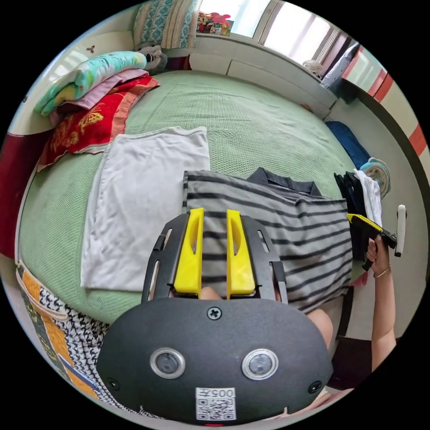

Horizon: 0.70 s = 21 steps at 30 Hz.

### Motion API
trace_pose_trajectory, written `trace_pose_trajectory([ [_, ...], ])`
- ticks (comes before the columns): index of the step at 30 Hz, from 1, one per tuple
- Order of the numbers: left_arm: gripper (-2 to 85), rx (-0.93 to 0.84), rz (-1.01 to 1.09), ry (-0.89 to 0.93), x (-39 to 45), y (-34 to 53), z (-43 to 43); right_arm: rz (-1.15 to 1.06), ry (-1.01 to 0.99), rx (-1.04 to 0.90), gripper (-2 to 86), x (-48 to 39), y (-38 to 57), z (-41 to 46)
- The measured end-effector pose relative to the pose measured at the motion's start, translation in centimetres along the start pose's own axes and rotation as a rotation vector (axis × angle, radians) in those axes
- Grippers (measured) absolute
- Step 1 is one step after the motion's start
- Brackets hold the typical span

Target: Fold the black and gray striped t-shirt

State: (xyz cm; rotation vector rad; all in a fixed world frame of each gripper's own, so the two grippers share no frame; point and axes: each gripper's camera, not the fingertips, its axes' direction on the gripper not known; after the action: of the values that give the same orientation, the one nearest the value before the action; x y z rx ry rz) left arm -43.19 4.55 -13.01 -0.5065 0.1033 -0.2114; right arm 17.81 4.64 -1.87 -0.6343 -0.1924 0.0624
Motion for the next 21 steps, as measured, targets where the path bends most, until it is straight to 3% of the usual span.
trace_pose_trajectory([
  [4, 9.2, -0.04, 0.01, -0.103, 1.6, -1.5, 3.6, 0.015, 0.086, -0.145, 2.5, 0.3, -3.4, 4.7],
  [10, 8.7, 0.027, -0.034, -0.114, 2.3, -2.3, 5.1, 0.168, 0.217, -0.027, -0.9, 3.7, -5.3, 4.0],
  [13, 8.5, 0.005, -0.057, -0.097, 2.8, -2.9, 5.8, 0.155, 0.121, -0.096, -1.0, 4.3, -5.6, 5.5],
  [21, 8.1, 0.109, 0.004, -0.106, 6.3, 0.6, 1.7, -0.022, 0.104, 0.051, -1.1, -0.5, -1.2, 1.2],
])
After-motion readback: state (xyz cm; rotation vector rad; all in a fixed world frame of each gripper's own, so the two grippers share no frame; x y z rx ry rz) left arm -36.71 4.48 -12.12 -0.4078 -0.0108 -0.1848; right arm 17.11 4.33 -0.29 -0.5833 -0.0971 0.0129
